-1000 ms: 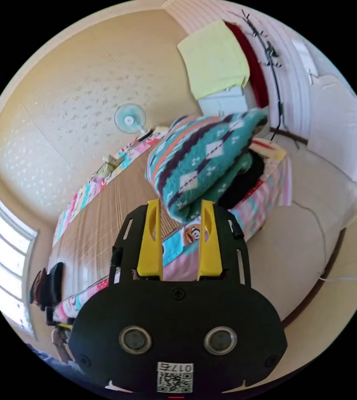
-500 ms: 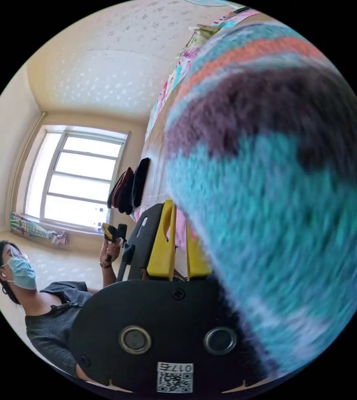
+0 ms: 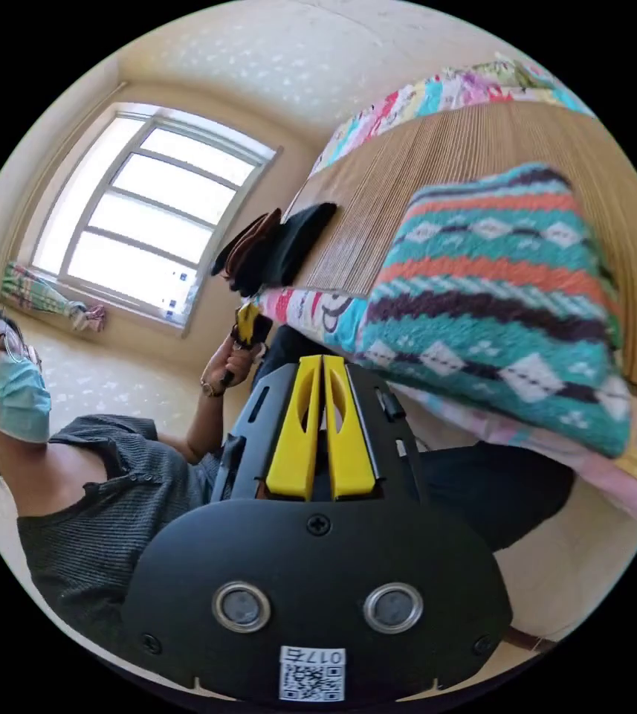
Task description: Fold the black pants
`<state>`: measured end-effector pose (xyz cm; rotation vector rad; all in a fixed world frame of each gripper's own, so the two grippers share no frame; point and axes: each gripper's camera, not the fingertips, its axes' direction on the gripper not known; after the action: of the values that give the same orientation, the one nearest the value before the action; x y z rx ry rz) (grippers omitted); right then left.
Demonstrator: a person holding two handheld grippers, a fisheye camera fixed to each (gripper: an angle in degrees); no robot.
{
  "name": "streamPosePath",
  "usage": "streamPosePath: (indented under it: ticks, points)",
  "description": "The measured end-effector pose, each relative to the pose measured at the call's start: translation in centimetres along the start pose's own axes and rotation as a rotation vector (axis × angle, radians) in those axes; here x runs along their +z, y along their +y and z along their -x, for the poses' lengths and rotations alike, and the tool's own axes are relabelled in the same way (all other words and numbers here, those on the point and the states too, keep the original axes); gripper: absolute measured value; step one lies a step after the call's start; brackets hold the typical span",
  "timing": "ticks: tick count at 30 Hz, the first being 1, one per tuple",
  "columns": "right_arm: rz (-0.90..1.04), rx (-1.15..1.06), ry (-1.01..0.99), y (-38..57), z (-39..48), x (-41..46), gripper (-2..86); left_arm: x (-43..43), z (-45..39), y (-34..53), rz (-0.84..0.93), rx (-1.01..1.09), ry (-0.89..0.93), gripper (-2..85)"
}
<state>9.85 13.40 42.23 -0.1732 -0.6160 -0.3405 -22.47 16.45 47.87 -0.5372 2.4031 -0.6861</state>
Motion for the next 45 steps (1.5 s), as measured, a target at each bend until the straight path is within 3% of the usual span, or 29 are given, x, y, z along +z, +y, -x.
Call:
streamPosePath:
  ticks: [1,4,7,10,14,17,20,25,30,35,41,43,45]
  points:
    - [-0.108,0.05,0.145,0.3,-0.7,-2.4,5.2,-0.2,0.0,0.3,-0.007,0.01,-0.011,-1.0]
    - [-0.253,0.255,0.306,0.5,-5.3,-5.6,13.0,-0.4,0.6,1.1,-0.032,0.019,0.044,-1.0]
    - [-0.096,0.337,0.236,-1.8,-11.1,-2.9,15.2,0.0,1.6,2.2,-0.046,0.021,0.069,-1.0]
    - [-0.007,0.286,0.262,-4.3,-10.4,0.2,12.7,0.8,2.7,3.3,-0.04,0.028,0.042,-1.0]
    - [-0.122,0.084,0.36,-5.9,-1.7,0.0,8.3,2.3,4.0,4.6,-0.021,0.054,-0.058,-0.9]
    - [-0.128,-0.16,0.211,-6.7,4.9,1.6,7.5,4.3,4.9,5.5,0.008,0.091,-0.182,-0.3]
    - [0.019,-0.326,-0.003,-7.5,8.8,6.3,7.4,6.7,5.5,6.5,0.033,0.16,-0.281,2.6]
    - [0.352,-0.416,-0.008,-7.8,11.1,17.7,7.5,10.7,5.6,9.5,-0.007,0.335,-0.53,12.6]
    - [0.536,-0.426,-0.021,-8.9,10.3,23.2,7.4,14.8,7.1,11.6,0.018,0.436,-0.705,16.8]
    - [0.564,-0.459,0.01,-10.4,10.1,24.9,7.3,21.0,9.5,12.4,0.177,0.48,-0.735,17.8]
    - [0.596,-0.501,0.068,-11.7,9.8,25.7,7.3,28.8,15.4,12.3,0.396,0.44,-0.946,21.5]
    - [0.605,-0.502,0.093,-11.6,9.2,25.8,7.3,30.2,17.6,12.5,0.462,0.416,-1.058,19.5]
    - [0.613,-0.509,0.11,-11.3,8.7,25.7,7.4,30.5,18.9,13.3,0.541,0.417,-1.034,11.8]
